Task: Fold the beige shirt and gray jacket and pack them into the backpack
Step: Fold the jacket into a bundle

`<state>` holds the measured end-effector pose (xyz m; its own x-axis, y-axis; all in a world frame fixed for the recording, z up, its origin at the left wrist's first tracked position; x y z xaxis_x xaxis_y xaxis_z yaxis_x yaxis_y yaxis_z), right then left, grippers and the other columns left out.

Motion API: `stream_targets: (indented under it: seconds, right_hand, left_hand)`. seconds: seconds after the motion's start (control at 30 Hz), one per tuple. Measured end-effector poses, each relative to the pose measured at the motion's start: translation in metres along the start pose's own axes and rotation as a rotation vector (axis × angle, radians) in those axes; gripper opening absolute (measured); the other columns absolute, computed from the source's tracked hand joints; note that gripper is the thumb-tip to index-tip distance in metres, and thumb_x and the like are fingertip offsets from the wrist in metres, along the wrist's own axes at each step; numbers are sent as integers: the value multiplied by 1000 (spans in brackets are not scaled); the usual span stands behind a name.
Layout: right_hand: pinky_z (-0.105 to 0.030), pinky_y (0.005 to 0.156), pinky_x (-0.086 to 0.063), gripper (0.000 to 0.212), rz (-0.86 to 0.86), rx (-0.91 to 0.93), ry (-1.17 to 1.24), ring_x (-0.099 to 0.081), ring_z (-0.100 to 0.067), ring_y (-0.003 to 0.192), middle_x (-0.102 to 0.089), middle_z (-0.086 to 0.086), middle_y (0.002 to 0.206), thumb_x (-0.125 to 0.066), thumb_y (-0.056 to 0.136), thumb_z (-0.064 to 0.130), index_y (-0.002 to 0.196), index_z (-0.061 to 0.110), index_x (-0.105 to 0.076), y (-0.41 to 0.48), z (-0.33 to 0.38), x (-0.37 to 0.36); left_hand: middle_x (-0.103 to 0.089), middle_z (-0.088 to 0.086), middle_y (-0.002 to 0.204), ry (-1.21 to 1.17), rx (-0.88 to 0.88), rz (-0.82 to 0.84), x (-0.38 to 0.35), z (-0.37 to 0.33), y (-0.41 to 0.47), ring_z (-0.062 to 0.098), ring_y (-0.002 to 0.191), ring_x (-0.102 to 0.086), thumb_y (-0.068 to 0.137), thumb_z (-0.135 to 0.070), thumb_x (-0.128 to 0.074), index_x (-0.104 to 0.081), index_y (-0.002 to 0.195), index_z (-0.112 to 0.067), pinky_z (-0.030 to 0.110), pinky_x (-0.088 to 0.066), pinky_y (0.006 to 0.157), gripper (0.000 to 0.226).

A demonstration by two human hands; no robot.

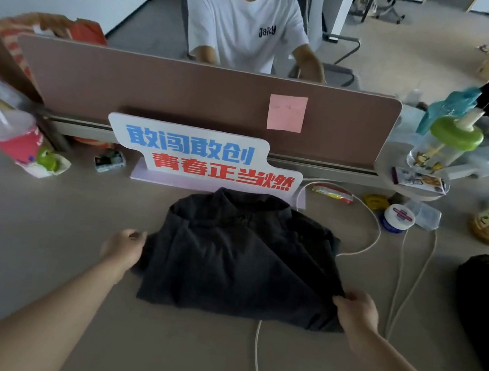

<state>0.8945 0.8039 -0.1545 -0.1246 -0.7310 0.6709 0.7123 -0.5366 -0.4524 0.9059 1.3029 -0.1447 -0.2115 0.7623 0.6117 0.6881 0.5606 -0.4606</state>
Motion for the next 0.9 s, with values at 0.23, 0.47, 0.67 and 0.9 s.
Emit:
stream_targets:
  seconds: [0.23,0.47,0.67,0.9]
  right_hand:
    - [-38,71,-54,45,233,-223,83,-63,-30,80,-66,-12,81,-74,77,42,86,0,-66,-12,-27,-19]
    - [-32,66,-48,29,421,-313,250,-59,-26,87,-65,-13,100,-71,81,22,103,6,-62,-27,-18,-14]
    - [-36,57,-54,4,386,-328,516,-59,-30,80,-57,-16,92,-51,87,7,89,7,-54,-37,2,4]
    - [-30,40,-53,10,408,-389,730,-56,-28,69,-54,-15,80,-41,82,3,87,2,-50,-54,4,12]
  left_hand:
    - [-60,7,127,-130,408,362,-34,46,-59,29,109,-59,64,-62,-76,-53,129,-13,40,-52,88,85]
    - [-56,7,89,-141,362,339,-42,37,-76,19,74,-51,86,-33,-66,-54,105,-9,27,-46,56,33]
    - [-59,13,79,-327,400,361,-20,31,-86,24,66,-56,91,-22,-48,-53,90,-7,30,-51,53,16]
    - [-60,17,77,-496,515,364,4,38,-99,27,61,-59,83,-14,-55,-53,85,-2,27,-52,37,13]
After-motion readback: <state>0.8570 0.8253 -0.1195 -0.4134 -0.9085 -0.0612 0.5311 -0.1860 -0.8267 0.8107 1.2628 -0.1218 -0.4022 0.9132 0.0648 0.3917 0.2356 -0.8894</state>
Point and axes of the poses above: each hand's wrist, its own y-axis towards the middle knuckle, its own x-axis out of the back of the hand, z = x × y, the point moved 6 cm from there along y, towards the middle knuckle
